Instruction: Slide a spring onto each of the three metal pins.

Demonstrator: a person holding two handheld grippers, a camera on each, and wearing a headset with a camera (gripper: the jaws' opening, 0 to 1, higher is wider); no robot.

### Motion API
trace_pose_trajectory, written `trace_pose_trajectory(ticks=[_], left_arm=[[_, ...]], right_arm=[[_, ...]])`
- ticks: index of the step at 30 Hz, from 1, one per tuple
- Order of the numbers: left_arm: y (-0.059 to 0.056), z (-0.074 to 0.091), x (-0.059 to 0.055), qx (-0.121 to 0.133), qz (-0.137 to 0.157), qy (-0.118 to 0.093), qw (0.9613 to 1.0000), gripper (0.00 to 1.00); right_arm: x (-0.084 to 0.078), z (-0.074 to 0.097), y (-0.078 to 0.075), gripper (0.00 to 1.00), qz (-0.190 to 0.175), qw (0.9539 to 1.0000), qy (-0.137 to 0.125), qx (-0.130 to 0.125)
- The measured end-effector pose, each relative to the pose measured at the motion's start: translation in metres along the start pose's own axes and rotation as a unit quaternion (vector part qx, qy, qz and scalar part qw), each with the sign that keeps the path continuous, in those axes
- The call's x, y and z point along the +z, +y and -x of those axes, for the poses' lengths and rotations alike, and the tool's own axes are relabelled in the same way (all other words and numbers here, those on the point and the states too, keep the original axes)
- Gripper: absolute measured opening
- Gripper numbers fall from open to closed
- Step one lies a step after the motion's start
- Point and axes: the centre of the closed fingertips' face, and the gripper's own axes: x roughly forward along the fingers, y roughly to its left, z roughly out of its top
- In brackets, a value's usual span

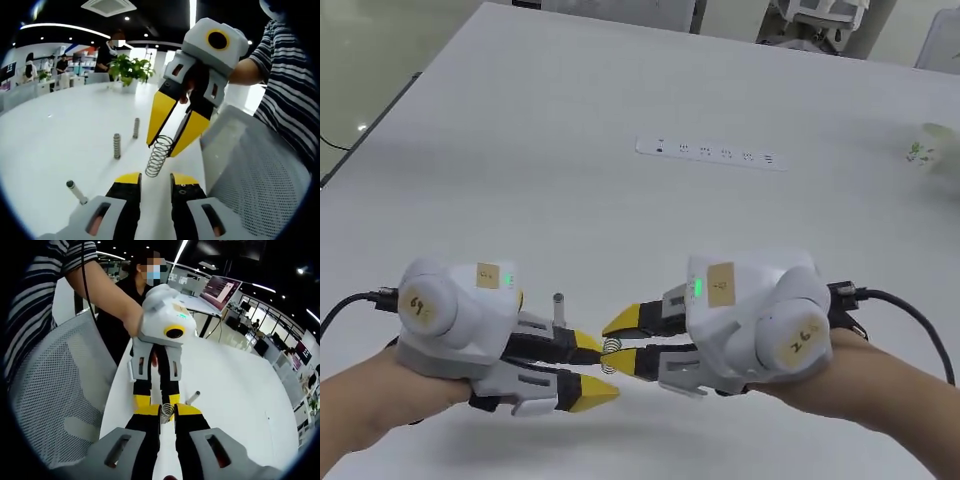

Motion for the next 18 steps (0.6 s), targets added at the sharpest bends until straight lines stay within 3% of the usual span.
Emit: trace_pose_trajectory(ticks=[18], left_arm=[[0.010,0.018,-0.007,0.037,0.020,-0.006,0.9991,0.27]], right_arm=[[-0.010,-0.001,-0.004,0.07,0.003,0.9999,0.012,-0.009]])
